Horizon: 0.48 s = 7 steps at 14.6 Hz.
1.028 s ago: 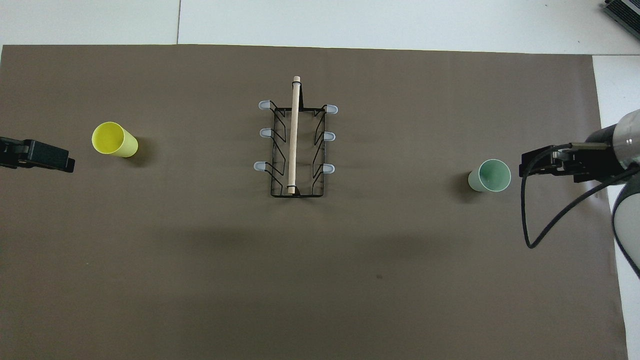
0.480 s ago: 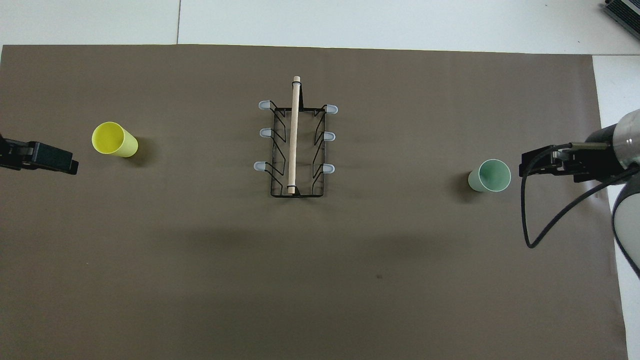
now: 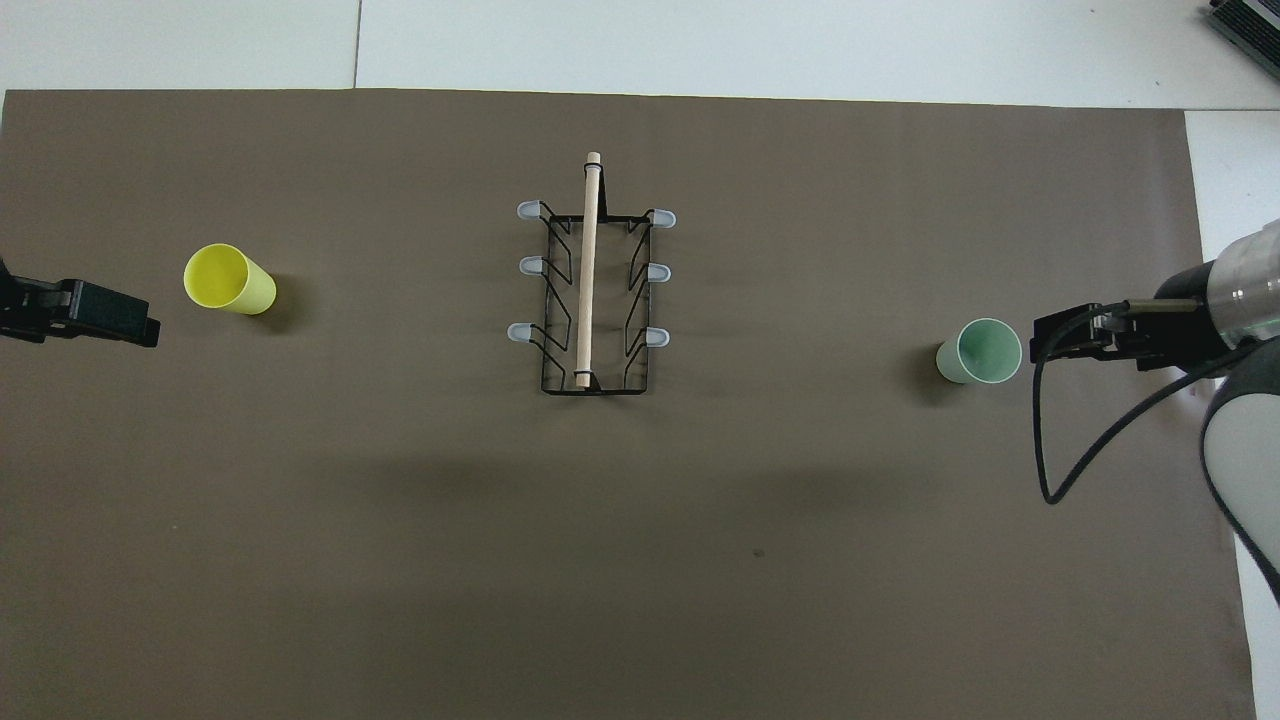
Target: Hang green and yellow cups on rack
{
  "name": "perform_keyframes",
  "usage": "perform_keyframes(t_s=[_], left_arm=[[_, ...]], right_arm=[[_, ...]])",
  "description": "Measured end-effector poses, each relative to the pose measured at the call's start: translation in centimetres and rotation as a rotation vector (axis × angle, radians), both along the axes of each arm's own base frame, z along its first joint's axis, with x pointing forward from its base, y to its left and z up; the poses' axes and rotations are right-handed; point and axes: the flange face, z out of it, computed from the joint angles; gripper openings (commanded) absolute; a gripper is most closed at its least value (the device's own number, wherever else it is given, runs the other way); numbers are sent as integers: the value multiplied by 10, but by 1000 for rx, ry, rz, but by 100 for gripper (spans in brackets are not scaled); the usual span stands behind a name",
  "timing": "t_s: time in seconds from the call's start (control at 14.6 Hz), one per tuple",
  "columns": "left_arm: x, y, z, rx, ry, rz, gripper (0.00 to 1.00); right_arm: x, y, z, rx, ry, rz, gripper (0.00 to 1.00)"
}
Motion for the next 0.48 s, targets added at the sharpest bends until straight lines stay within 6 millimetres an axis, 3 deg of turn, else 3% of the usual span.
perform_keyframes(t_s=[0.21,0.48], left_arm=[[20,4,-7,8,21,18,100],[74,33,-29,-3,51,124,100]], right_arm=[[0,-21,-13,15,-12,112,100],[4,-68,-37,90,-94,316,100]])
